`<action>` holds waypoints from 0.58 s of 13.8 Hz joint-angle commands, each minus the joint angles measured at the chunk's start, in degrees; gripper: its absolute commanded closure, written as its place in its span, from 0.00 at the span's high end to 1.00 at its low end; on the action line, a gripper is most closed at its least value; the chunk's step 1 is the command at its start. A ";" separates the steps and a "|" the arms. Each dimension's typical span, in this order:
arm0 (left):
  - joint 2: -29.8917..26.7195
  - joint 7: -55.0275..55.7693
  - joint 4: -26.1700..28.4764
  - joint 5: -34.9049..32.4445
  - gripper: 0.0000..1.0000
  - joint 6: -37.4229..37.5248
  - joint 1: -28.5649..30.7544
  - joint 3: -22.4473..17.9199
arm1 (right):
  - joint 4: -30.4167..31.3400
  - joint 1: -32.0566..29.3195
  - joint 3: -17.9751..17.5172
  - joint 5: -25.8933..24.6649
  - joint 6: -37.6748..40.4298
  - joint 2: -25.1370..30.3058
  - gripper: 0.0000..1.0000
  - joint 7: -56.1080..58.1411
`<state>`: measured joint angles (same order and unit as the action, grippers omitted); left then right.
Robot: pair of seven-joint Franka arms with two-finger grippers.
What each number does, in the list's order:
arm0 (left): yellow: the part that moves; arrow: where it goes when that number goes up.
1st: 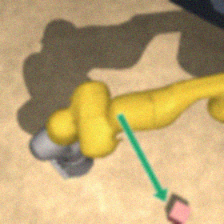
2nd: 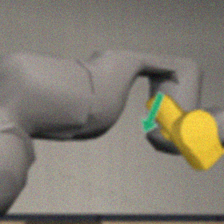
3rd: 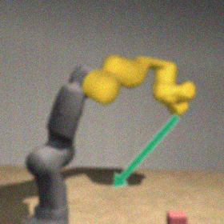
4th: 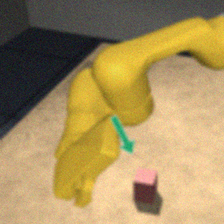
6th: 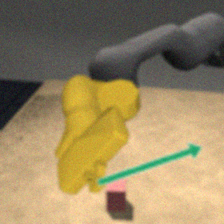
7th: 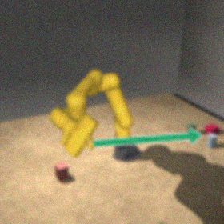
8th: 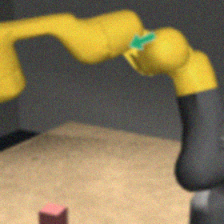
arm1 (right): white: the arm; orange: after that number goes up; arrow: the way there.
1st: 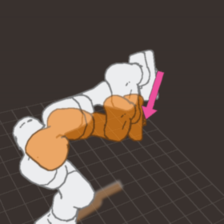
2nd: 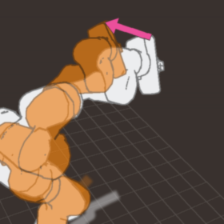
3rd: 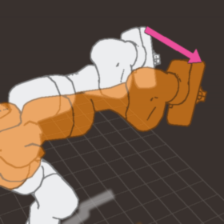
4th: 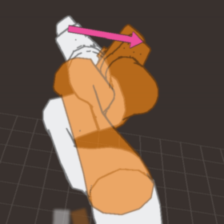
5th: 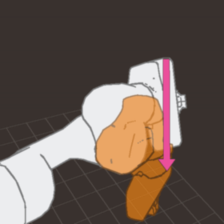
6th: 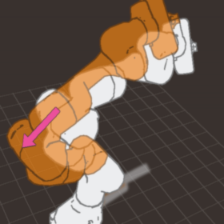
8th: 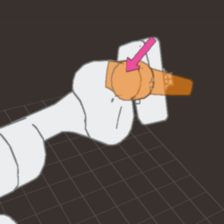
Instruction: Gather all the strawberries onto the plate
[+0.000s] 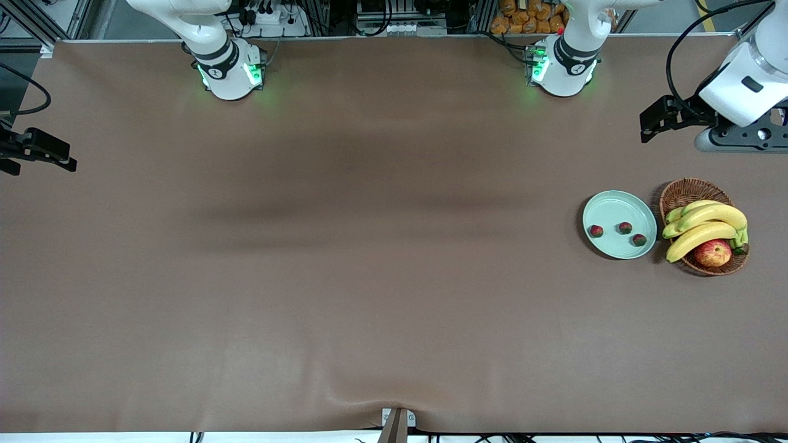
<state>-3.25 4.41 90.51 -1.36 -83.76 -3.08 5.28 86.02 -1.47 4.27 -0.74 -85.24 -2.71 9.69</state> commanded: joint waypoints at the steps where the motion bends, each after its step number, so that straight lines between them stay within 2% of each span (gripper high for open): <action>1: -0.01 -1.24 -1.82 0.39 1.00 1.49 0.09 -0.53 | -1.30 -1.25 -0.40 0.21 0.51 -0.72 1.00 0.51; 8: -0.09 -1.24 -1.83 0.48 1.00 1.58 0.00 -0.45 | -1.30 -1.52 -0.40 0.30 0.60 -0.81 1.00 0.51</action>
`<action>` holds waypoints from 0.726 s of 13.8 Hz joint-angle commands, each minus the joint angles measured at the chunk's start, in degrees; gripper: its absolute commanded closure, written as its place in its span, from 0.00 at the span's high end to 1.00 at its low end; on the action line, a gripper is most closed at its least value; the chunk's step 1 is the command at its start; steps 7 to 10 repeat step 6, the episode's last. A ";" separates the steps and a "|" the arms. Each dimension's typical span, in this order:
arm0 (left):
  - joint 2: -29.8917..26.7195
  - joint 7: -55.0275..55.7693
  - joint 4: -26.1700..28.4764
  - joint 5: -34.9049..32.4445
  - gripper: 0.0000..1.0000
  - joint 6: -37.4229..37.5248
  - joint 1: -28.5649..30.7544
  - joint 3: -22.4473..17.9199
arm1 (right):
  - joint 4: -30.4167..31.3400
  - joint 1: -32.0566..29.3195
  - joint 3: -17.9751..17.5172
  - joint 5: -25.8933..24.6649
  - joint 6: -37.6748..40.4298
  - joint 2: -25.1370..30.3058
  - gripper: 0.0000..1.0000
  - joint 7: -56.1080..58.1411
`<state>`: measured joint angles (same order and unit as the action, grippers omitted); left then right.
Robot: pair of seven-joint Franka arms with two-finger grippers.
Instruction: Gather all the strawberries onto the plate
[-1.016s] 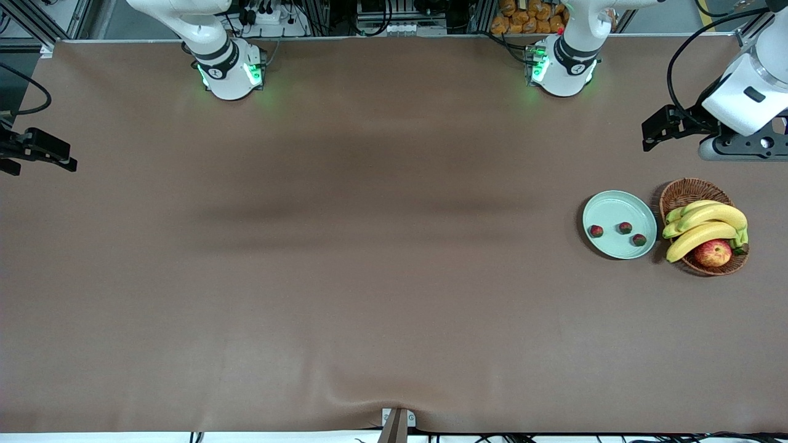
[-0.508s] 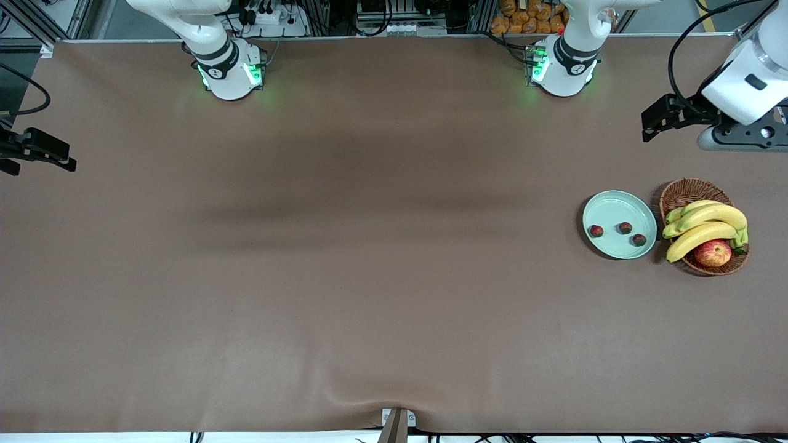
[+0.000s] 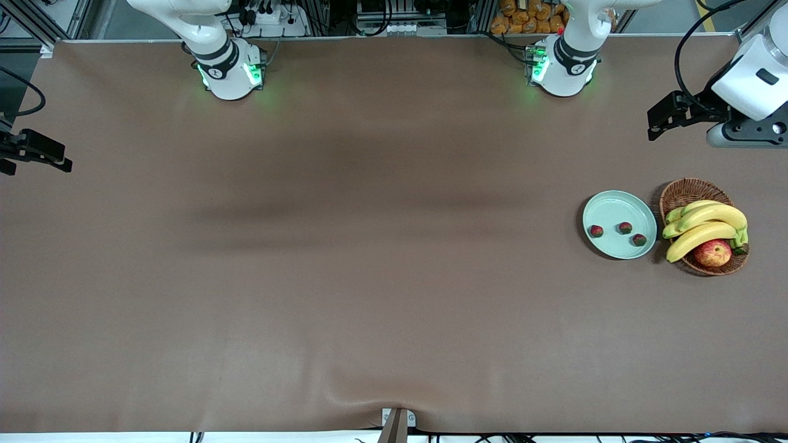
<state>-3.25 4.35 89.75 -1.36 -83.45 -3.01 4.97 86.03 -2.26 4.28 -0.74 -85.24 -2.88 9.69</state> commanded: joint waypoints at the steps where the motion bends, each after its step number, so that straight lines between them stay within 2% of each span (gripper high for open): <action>1: -0.09 -1.18 -0.98 0.48 1.00 1.27 -0.06 -0.14 | -1.30 -0.73 -0.41 0.30 0.60 -0.64 1.00 0.51; 10: -0.18 -1.18 -0.98 0.74 1.00 1.27 -0.06 0.04 | -1.30 -0.82 -0.41 0.30 0.69 -0.64 1.00 0.51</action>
